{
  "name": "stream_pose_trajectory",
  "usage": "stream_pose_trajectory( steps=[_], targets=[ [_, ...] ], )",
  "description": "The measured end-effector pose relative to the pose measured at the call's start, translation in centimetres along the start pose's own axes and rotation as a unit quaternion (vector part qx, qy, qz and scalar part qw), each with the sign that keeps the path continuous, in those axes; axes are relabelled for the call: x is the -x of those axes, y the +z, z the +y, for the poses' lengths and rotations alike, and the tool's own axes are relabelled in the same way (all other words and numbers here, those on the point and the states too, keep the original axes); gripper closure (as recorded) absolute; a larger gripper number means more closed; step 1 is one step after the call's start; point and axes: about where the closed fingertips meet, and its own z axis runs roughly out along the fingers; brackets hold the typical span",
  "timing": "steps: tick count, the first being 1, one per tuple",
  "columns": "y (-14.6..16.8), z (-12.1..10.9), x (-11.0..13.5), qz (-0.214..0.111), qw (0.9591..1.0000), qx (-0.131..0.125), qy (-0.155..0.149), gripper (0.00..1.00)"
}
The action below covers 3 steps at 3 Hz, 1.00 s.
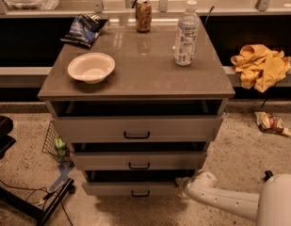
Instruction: Open bottom drawer
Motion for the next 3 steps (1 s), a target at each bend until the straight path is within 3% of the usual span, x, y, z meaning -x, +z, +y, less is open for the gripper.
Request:
stream_pose_trajectory(
  steps=[3],
  targets=[
    [-0.13,-0.03,0.04,0.0,1.0,0.0,0.0,1.0]
  ],
)
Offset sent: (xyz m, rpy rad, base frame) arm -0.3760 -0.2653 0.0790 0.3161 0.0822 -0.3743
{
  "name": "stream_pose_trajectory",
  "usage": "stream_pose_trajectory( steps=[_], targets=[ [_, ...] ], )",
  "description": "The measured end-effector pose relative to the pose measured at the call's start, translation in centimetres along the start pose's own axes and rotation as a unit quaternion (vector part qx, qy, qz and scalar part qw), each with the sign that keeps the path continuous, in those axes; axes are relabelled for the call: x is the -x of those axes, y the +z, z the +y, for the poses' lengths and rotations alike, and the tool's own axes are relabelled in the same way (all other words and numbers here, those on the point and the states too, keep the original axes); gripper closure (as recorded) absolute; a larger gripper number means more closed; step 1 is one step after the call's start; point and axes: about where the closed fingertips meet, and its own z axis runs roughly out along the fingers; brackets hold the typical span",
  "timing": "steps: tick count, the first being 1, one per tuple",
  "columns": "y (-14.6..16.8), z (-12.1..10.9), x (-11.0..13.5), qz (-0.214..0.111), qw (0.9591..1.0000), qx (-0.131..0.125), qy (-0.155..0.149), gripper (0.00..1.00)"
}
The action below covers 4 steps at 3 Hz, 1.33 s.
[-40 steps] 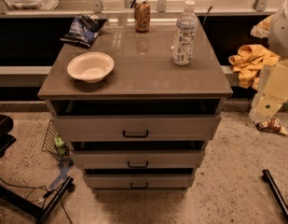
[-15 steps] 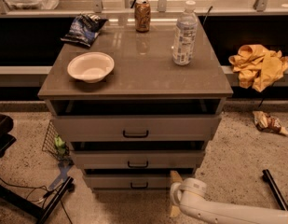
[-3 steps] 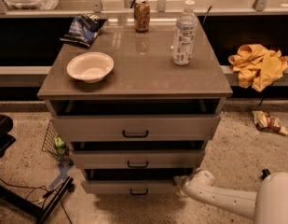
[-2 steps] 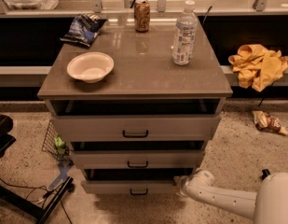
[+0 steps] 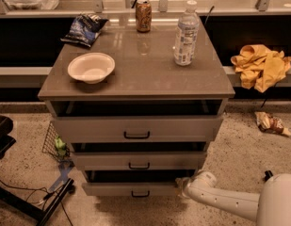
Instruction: Open bottom drawer
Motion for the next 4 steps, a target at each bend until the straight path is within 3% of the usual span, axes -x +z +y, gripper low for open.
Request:
stream_pose_trajectory(
  steps=[3,4],
  targets=[
    [-0.01,0.0,0.0,0.0,1.0,0.0,0.0,1.0],
    [-0.01,0.01,0.01,0.0,1.0,0.0,0.0,0.86]
  ],
)
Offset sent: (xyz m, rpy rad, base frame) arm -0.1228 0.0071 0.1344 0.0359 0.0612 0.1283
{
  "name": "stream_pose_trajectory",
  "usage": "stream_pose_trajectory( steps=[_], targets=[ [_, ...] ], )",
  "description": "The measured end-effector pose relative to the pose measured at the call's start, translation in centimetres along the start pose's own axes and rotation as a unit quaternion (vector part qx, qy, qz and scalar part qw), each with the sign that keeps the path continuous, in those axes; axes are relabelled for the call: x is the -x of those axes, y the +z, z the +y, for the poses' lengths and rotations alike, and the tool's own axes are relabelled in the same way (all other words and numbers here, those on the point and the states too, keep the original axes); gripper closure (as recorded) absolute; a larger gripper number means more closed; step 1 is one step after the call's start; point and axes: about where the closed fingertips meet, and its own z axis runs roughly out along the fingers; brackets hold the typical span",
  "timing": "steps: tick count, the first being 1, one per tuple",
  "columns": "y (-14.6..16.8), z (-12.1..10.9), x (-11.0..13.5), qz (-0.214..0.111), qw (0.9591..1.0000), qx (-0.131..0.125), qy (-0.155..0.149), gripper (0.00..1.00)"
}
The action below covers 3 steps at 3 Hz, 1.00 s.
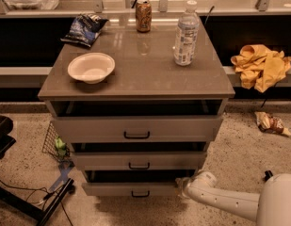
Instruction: Open bottom drawer
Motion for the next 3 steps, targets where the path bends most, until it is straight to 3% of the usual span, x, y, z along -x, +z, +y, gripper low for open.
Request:
stream_pose_trajectory(
  steps=[2,3],
  targets=[
    [0.01,0.01,0.0,0.0,1.0,0.0,0.0,0.4],
    [0.09,0.12,0.04,0.0,1.0,0.001,0.0,0.48]
  ],
)
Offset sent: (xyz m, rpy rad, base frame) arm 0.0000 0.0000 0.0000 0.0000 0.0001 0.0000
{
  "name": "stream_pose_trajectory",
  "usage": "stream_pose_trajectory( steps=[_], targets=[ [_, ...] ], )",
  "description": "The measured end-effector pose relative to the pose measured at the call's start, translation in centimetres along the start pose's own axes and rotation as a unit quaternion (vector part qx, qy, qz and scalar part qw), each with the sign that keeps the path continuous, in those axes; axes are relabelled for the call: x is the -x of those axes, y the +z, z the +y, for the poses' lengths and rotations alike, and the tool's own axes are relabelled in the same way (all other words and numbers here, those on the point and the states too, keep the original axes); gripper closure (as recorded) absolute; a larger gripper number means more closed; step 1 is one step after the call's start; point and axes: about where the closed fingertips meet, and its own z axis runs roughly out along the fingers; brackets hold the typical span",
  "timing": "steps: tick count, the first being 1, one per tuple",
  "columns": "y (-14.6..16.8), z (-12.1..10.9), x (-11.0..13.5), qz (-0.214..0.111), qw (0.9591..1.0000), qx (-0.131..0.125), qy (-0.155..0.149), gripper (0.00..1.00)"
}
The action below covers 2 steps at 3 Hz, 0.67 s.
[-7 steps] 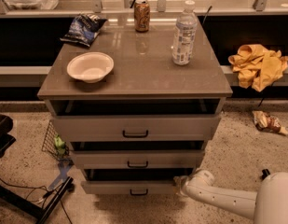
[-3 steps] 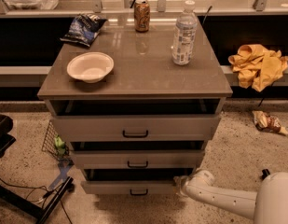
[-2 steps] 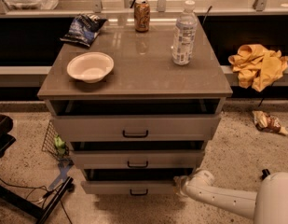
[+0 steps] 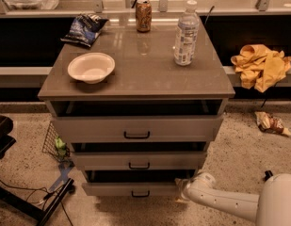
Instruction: Open bottom drawer
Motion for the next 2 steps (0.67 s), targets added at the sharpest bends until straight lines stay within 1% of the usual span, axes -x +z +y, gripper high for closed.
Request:
stream_pose_trajectory(
  steps=[1,2],
  targets=[
    [0.1,0.1,0.0,0.0,1.0,0.001,0.0,0.71],
    [-0.8,2.4,-1.1,0.01,0.9991,0.023,0.035,0.95]
  ],
)
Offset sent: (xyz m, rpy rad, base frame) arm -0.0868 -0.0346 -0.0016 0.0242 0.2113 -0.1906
